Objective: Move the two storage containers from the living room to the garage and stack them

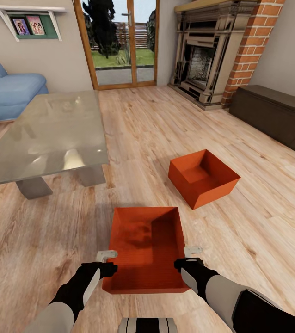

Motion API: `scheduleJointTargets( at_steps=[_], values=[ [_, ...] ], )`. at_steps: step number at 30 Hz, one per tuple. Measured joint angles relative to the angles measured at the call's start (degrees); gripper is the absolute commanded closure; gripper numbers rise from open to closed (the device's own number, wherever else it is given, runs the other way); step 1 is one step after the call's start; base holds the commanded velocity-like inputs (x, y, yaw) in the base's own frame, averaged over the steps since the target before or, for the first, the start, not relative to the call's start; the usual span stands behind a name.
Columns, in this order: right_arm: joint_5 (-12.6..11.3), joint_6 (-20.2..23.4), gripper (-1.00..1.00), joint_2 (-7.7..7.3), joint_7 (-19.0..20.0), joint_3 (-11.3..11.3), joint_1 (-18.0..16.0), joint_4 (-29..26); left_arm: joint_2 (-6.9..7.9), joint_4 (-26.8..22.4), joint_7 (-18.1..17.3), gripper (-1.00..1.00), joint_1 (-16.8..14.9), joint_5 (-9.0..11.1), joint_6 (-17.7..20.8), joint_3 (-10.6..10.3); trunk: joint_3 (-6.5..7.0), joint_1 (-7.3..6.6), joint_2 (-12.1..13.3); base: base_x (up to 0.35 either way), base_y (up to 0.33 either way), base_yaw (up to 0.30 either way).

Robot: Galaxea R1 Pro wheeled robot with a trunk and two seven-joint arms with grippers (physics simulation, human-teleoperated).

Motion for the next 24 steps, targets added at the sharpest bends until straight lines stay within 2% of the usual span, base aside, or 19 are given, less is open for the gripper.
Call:
scheduleJointTargets(
  at_steps=[18, 24],
  values=[
    [0.0, 0.0, -1.00, 0.00, 0.0, 0.1, 0.0, 0.0, 0.34, 0.0, 0.1, -1.00, 0.0, -0.3, 0.1, 0.0, 0.00, 0.00, 0.0, 0.000, 0.000, 0.000],
    [0.0, 0.0, -1.00, 0.00, 0.0, 0.1, 0.0, 0.0, 0.27, 0.0, 0.1, -1.00, 0.0, -0.3, 0.1, 0.0, -0.90, 1.10, -2.0, 0.000, 0.000, 0.000]
  ],
)
